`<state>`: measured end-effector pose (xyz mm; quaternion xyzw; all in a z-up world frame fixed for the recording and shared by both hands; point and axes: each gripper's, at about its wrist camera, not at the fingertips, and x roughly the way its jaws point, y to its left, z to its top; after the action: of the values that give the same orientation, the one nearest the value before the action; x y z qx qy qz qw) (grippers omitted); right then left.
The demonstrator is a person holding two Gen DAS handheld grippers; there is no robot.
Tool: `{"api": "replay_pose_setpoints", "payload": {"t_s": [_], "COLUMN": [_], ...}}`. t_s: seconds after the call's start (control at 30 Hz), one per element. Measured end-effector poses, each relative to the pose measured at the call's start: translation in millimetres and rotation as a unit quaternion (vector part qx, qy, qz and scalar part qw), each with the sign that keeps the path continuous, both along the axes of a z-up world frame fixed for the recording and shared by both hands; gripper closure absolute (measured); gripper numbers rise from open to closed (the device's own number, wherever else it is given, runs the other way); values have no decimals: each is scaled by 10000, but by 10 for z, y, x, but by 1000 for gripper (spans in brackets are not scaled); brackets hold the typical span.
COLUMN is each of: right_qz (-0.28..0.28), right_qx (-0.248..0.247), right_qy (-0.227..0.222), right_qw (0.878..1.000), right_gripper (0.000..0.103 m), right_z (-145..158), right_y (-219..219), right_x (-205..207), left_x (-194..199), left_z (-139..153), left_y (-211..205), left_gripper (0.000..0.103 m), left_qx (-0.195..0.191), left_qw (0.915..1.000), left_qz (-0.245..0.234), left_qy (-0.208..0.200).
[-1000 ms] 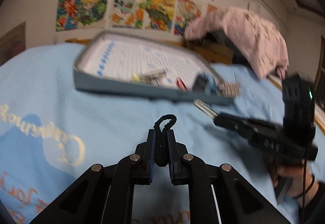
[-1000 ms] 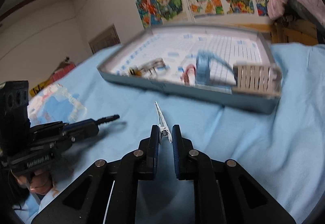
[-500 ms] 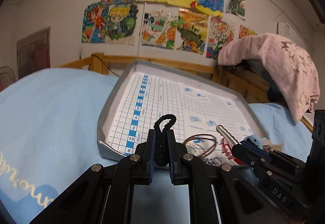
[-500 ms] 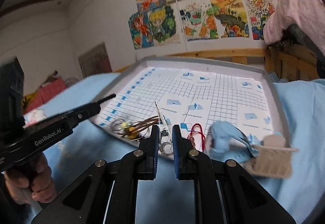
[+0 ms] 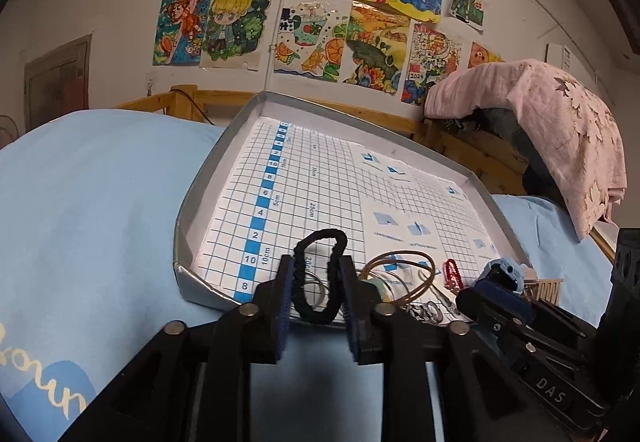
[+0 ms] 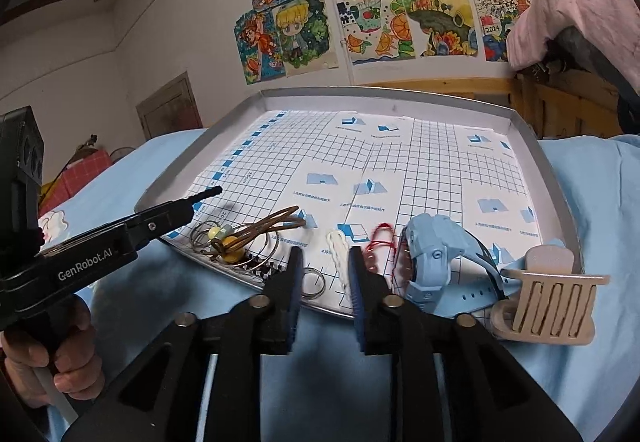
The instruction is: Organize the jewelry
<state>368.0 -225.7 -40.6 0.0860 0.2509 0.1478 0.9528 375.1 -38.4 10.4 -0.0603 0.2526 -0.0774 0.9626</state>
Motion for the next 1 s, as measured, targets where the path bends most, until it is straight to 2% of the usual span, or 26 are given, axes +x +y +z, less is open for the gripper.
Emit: {"api": "replay_pose_setpoints", "payload": {"t_s": [0.07, 0.13, 0.27, 0.3, 0.37, 0.5, 0.57, 0.63, 0.73, 0.87, 0.9, 1.0], "right_qz": [-61, -141, -390, -470, -596, -734, -762, -781, -755, -762, -773, -792], "right_qx": [50, 161, 325, 376, 433, 511, 513, 455, 487, 465, 419, 266], "right_qy": [-79, -221, -507, -592, -736, -974, -1063, -1191, -1300, -1397, -1484, -1677], "right_qw": [9999, 9995, 9974, 9964, 9946, 9912, 9901, 9888, 9874, 9862, 9850, 9823], "right_gripper": [73, 72, 72, 69, 61, 48, 42, 26, 10, 6, 1, 1], "right_z": [0, 32, 95, 117, 163, 273, 315, 363, 440, 548, 589, 664], "right_y": [-27, -80, -225, -268, -334, -445, -476, -500, -535, -563, -554, -499], "right_x": [-36, -129, -296, -361, -471, -693, -821, -995, -1193, -1483, -1603, -1929], "left_x": [-38, -95, -174, -198, -297, -587, -741, -959, -1265, -1662, -1765, -2050], "left_z": [17, 40, 82, 91, 124, 232, 285, 355, 462, 589, 619, 687], "left_y": [-12, -14, 21, 31, 38, 21, 15, 17, 28, 78, 96, 141], "left_gripper": [59, 49, 47, 45, 31, 17, 6, 1, 0, 0, 0, 0], "left_qx": [8, 48, -16, -52, -86, -28, -15, 8, 51, -40, -53, -95], "left_qw": [10000, 9998, 9997, 9997, 9995, 9986, 9982, 9969, 9947, 9928, 9922, 9907], "left_qz": [-29, 33, 98, 103, 123, 121, 109, 122, 125, 156, 158, 152], "left_qy": [-73, -189, -205, -208, -278, -505, -595, -774, -1018, -1185, -1234, -1352]}}
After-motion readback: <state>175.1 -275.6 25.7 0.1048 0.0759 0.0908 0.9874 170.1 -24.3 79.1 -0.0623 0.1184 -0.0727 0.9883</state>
